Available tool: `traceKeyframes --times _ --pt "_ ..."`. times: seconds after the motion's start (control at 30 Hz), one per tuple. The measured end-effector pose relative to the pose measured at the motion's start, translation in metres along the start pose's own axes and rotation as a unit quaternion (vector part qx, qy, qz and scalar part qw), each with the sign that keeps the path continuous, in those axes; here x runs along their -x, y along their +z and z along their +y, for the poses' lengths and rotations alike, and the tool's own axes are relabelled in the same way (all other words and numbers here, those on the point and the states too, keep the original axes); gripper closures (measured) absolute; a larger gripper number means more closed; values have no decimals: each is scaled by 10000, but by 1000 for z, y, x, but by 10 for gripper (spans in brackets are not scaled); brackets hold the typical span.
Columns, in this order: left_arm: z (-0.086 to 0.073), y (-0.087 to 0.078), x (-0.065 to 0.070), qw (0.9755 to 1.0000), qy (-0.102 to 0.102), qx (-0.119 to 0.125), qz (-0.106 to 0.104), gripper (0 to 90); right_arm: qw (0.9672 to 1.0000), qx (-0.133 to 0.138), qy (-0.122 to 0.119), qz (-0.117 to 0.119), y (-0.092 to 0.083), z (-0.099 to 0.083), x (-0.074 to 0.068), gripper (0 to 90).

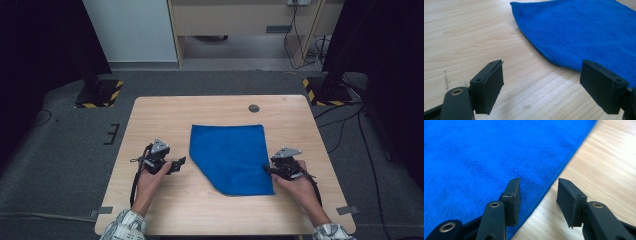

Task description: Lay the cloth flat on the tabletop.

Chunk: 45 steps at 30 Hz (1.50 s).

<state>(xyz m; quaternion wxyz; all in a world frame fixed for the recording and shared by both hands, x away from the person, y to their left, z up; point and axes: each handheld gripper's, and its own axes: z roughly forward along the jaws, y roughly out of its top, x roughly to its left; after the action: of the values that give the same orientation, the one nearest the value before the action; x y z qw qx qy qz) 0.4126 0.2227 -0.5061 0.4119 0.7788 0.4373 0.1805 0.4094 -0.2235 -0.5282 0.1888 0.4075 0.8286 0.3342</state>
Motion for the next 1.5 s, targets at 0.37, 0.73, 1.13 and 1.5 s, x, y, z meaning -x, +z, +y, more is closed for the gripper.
traceKeyframes --times 0.37,0.73,1.13,1.5 --pt "0 10 8 9995 170 -202 -147 242 9979 441 -180 437 -22 5 -26 734" --pt "5 29 32 9976 440 -314 -427 350 9915 537 -598 1027 -16 13 -83 641" --pt "1 40 35 9978 397 -451 -263 263 9843 473 -934 1422 -4 14 -117 510" --pt "3 50 35 9973 355 -548 -345 441 9791 283 -1233 1594 7 13 -133 624"
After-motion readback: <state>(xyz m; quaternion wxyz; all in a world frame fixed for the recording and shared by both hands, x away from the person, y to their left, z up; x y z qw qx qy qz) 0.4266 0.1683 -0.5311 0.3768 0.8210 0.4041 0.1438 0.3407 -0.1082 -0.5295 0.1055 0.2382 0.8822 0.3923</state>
